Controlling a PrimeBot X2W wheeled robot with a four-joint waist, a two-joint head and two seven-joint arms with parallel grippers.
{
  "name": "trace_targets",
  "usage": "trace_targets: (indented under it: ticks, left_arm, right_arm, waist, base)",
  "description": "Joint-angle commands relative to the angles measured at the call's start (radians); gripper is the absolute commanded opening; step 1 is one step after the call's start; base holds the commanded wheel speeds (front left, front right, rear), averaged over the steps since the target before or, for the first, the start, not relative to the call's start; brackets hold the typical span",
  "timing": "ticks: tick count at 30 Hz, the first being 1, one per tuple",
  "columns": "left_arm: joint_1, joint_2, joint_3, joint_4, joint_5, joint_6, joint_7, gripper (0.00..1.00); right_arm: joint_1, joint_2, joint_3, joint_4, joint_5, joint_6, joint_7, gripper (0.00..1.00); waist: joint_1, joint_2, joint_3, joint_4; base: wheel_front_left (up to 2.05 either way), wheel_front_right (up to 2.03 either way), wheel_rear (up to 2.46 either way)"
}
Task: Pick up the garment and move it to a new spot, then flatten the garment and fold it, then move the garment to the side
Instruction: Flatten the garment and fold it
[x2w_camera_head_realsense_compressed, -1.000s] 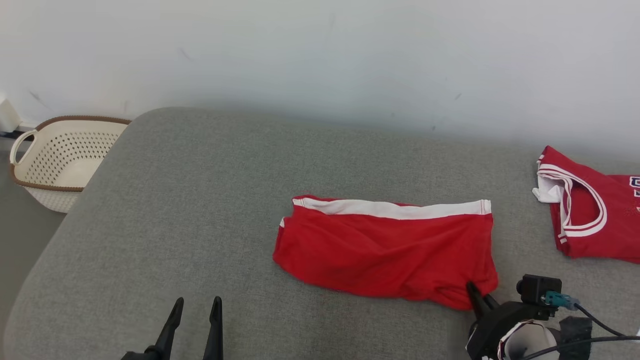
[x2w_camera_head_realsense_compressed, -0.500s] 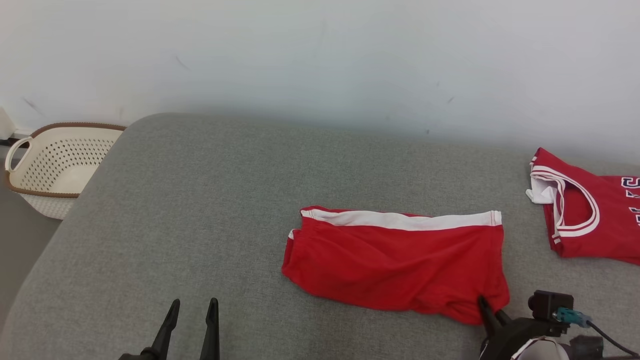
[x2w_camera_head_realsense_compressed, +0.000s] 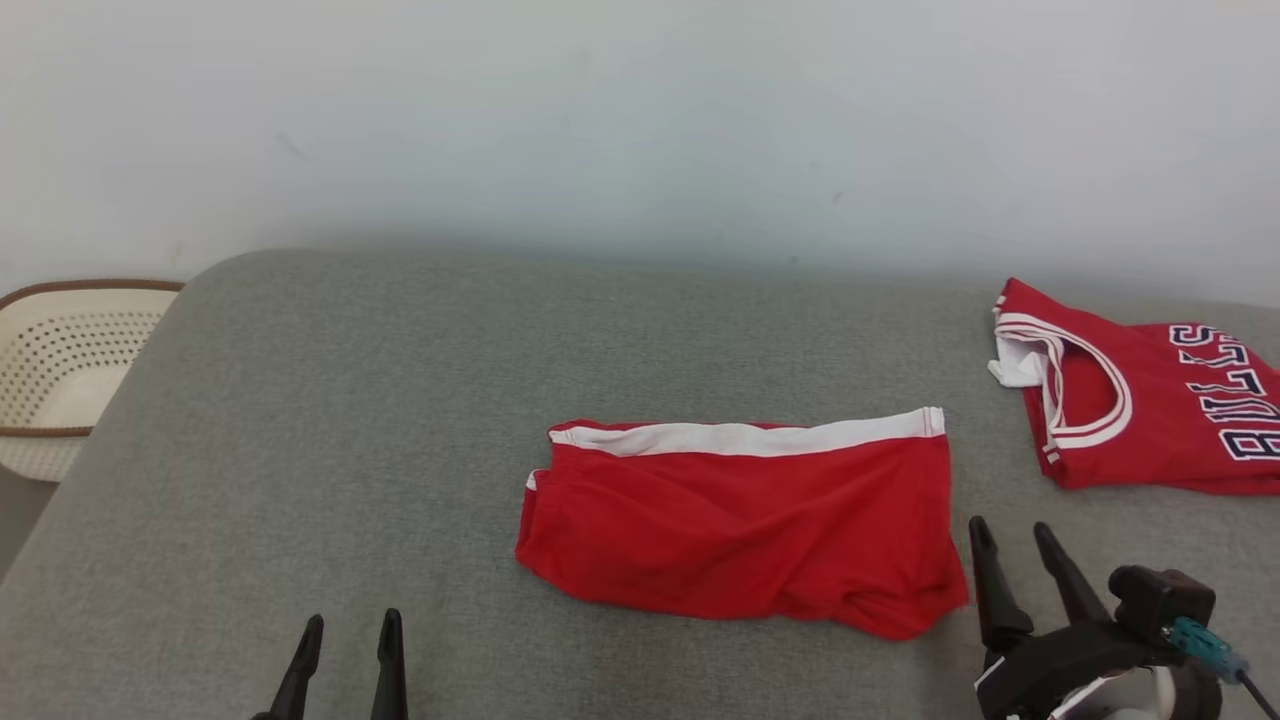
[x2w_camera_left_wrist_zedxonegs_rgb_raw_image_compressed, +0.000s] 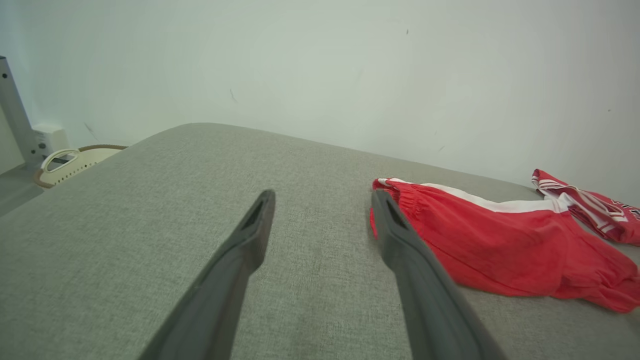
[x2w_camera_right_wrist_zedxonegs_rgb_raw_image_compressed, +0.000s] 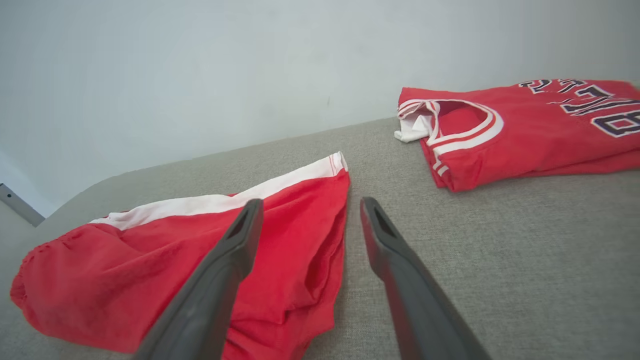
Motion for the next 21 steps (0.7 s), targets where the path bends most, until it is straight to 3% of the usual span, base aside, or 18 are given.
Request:
trace_targets:
  ticks: [1, 8, 21]
  left_arm:
    - [0.011, 0.002, 0.008, -0.005, 0.005, 0.006, -0.005, 1.00]
    - [0.022, 0.028, -0.004, -0.028, 0.050, 0.006, -0.005, 1.00]
    - [0.030, 0.030, -0.025, -0.020, 0.057, -0.005, -0.005, 1.00]
  right_arm:
    - [0.031, 0.011, -0.028, -0.040, -0.038, -0.001, -0.008, 1.00]
    - [0.154, 0.072, -0.126, -0.234, -0.218, -0.001, -0.008, 1.00]
    - [0.312, 0.160, -0.214, -0.422, -0.321, -0.001, 0.028, 1.00]
  waist:
    - [0.0000, 0.0000, 0.001, -0.022]
    - [0.0000, 0.0000, -0.003, -0.048]
    - [0.0000, 0.0000, -0.007, -0.072]
  base:
    - [0.00, 0.00, 0.00]
    - [0.00, 0.00, 0.00]
    - [0.00, 0.00, 0.00]
